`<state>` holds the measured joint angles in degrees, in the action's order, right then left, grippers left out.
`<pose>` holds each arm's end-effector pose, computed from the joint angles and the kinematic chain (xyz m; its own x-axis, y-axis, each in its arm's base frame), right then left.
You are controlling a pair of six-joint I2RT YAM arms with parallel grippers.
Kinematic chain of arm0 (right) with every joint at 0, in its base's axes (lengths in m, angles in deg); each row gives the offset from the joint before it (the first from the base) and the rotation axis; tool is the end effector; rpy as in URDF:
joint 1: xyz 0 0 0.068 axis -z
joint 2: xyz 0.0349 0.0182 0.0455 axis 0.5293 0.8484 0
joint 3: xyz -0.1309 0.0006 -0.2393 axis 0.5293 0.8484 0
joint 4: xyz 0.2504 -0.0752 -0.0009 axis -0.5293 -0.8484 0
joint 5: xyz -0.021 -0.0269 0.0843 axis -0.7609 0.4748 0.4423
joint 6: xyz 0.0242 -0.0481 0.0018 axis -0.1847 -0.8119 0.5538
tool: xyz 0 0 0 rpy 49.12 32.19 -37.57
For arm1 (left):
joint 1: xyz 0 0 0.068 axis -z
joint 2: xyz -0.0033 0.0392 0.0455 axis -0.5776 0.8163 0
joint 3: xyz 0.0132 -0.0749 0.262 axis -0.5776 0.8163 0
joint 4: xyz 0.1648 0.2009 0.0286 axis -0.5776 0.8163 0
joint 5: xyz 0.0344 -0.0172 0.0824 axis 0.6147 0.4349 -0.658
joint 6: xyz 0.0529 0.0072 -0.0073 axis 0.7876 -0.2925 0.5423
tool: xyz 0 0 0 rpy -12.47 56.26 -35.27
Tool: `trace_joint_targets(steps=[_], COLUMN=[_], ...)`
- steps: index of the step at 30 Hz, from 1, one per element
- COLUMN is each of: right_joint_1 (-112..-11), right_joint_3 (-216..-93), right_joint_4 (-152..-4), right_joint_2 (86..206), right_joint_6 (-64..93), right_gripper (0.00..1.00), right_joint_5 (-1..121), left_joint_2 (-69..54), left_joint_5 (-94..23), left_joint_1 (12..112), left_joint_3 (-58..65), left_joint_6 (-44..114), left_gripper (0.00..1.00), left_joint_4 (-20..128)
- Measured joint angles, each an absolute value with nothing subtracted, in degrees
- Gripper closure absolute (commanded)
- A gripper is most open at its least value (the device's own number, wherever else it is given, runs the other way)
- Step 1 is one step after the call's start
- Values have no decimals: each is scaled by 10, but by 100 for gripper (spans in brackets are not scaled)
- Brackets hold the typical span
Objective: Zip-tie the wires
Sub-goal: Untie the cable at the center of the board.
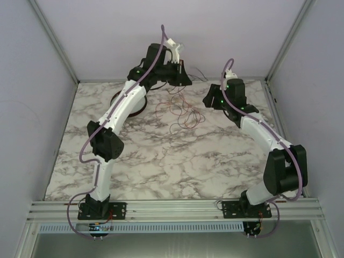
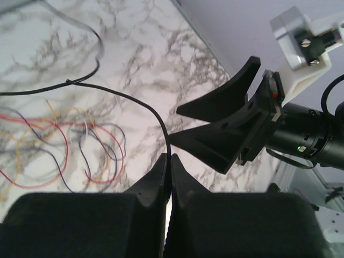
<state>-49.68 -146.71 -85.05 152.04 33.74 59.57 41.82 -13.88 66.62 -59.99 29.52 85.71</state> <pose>0.3367 0.1125 0.3038 -0.5661 0.2759 -0.7768 -0.1861 0.8752 0.4465 0.4169 -0.2746 0.4022 -0.5135 0.0142 -0.8580 0.7367 0.5199 -0.4324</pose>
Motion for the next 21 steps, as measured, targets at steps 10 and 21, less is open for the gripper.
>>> trace_joint_targets(steps=[10, 21], right_joint_1=[-497, -495], right_joint_3=[-1440, -1445], right_joint_4=[-772, -730], right_joint_2=[1536, 1595], right_joint_6=[287, 300], right_gripper=[23, 21], right_joint_5=[623, 634], left_joint_2=[416, 338], left_joint_5=[-96, -90], left_joint_1=[660, 661], left_joint_3=[-522, -455], left_joint_6=[257, 251], left_gripper=[100, 100], left_joint_4=[894, 895])
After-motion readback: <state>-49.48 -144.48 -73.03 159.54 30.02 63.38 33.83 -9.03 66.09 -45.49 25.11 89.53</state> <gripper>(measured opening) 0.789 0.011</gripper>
